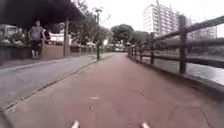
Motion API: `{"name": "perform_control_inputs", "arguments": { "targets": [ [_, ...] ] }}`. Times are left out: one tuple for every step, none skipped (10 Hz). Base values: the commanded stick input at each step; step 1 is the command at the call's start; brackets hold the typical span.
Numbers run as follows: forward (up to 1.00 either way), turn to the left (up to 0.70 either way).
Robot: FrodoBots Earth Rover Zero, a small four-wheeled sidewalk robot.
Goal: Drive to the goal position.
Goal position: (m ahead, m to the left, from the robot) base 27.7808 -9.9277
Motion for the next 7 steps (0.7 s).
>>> {"name": "perform_control_inputs", "arguments": {
  "targets": [
    [0.7,0.0],
    [0.7,0.0],
    [0.7,0.0],
    [0.7,0.0],
    [0.7,0.0],
    [0.7,0.0],
    [0.7,0.0]
  ]
}}
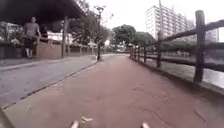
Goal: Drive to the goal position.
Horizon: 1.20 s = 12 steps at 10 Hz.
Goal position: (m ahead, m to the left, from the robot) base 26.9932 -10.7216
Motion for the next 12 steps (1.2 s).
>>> {"name": "perform_control_inputs", "arguments": {
  "targets": [
    [0.7,0.0],
    [0.7,0.0],
    [0.7,0.0],
    [0.7,0.0],
    [0.7,0.0],
    [0.7,0.0],
    [0.7,0.0],
    [0.7,0.0],
    [0.7,0.0],
    [0.7,0.0],
    [0.7,0.0],
    [0.7,0.0]
  ]
}}
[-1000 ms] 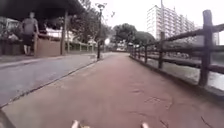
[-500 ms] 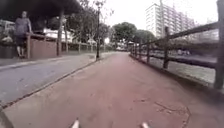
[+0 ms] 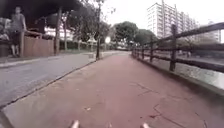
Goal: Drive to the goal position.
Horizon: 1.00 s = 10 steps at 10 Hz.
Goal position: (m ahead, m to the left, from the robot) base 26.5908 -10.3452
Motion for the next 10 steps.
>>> {"name": "perform_control_inputs", "arguments": {
  "targets": [
    [0.7,0.0],
    [0.7,0.0],
    [0.7,0.0],
    [0.7,0.0],
    [0.7,0.0],
    [0.7,0.0],
    [0.7,0.0],
    [0.7,0.0],
    [0.7,0.0],
    [0.7,0.0]
  ]
}}
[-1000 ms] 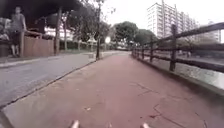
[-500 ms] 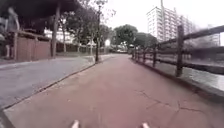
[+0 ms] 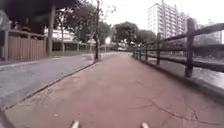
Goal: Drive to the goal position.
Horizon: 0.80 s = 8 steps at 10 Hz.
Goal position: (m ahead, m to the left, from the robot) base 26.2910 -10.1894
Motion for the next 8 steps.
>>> {"name": "perform_control_inputs", "arguments": {
  "targets": [
    [0.7,0.0],
    [0.7,0.0],
    [0.7,0.0],
    [0.7,0.0],
    [0.7,0.0],
    [0.7,0.0],
    [0.7,-0.04],
    [0.7,-0.27]
  ]
}}
